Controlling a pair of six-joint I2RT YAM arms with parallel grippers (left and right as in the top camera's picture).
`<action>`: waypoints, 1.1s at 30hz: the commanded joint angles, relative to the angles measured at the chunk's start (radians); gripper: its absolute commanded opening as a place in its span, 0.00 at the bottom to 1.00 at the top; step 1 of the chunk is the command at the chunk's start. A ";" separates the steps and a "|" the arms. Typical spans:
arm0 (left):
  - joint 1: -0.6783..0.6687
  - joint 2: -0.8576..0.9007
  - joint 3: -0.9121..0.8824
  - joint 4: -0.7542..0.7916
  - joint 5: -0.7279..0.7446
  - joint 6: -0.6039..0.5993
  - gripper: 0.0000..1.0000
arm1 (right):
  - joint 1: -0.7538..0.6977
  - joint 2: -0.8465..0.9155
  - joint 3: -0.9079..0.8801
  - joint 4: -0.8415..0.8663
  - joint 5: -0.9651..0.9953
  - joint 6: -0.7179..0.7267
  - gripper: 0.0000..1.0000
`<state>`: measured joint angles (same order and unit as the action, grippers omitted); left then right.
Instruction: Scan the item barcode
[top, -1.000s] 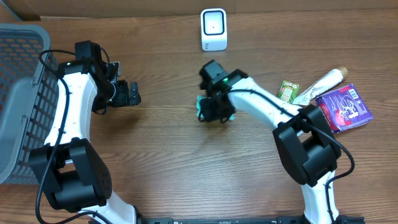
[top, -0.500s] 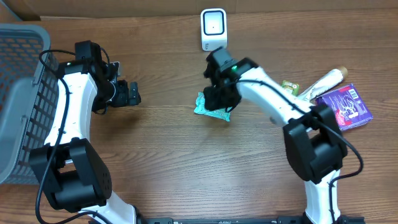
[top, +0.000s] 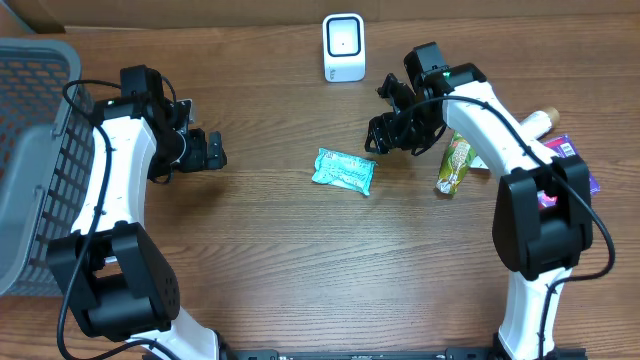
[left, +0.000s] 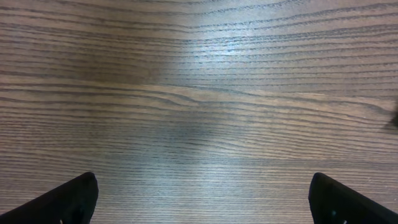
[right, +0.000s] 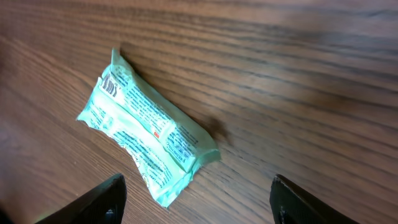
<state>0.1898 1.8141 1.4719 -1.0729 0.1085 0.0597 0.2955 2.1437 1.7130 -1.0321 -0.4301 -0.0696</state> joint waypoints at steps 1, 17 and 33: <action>-0.007 -0.019 -0.004 0.001 -0.001 0.019 1.00 | 0.011 0.063 -0.008 0.003 -0.069 -0.045 0.75; -0.007 -0.019 -0.003 0.002 -0.001 0.019 1.00 | 0.052 0.156 -0.041 0.090 -0.177 0.072 0.64; -0.007 -0.019 -0.003 0.001 -0.001 0.019 1.00 | 0.144 0.159 -0.060 0.087 -0.178 0.109 0.37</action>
<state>0.1898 1.8141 1.4719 -1.0729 0.1085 0.0597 0.4301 2.2772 1.6684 -0.9604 -0.6144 0.0086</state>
